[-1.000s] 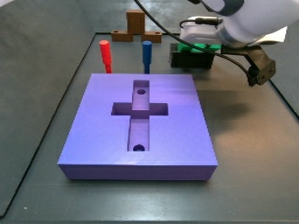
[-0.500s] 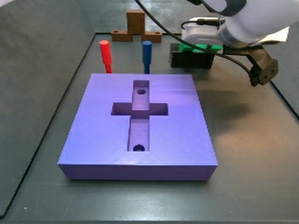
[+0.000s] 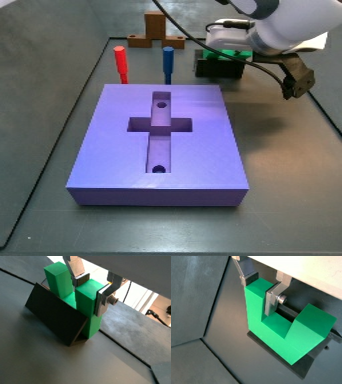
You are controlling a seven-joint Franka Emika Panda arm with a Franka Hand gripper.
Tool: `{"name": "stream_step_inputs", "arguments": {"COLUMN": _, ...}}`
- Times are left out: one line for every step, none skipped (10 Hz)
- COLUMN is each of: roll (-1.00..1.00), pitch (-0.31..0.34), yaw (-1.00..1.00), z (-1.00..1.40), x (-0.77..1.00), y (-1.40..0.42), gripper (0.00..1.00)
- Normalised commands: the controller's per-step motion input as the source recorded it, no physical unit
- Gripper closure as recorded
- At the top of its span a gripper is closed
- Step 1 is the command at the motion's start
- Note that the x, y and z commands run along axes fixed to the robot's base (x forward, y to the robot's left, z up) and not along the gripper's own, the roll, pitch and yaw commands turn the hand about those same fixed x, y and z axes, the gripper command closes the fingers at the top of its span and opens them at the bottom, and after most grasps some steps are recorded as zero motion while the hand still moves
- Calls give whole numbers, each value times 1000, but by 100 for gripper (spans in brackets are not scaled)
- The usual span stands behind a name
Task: Pick up the green object. Move up. Place the green object on the fixture. Regrasp the green object. Move to above the board. Insert the green object.
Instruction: Regrasp the green object, then move to above the board.
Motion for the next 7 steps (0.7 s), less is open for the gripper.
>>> {"name": "stream_step_inputs", "arguments": {"roll": 0, "pitch": 0, "yaw": 0, "z": 0, "x": 0, "y": 0, "gripper": 100}}
{"name": "stream_step_inputs", "arguments": {"roll": 0, "pitch": 0, "yaw": 0, "z": 0, "x": 0, "y": 0, "gripper": 100}}
{"name": "stream_step_inputs", "arguments": {"roll": 0, "pitch": 0, "yaw": 0, "z": 1400, "x": 0, "y": 0, "gripper": 100}}
{"name": "stream_step_inputs", "arguments": {"roll": -3, "pitch": -3, "yaw": -20, "z": 1400, "x": 5, "y": -1, "gripper": 100}}
{"name": "stream_step_inputs", "arguments": {"roll": -46, "pitch": 10, "yaw": -37, "z": 1400, "x": -17, "y": 6, "gripper": 100}}
{"name": "stream_step_inputs", "arguments": {"roll": -23, "pitch": 13, "yaw": -19, "z": 1400, "x": -10, "y": 19, "gripper": 100}}
{"name": "stream_step_inputs", "arguments": {"roll": -18, "pitch": 38, "yaw": -22, "z": 1400, "x": 3, "y": 5, "gripper": 100}}
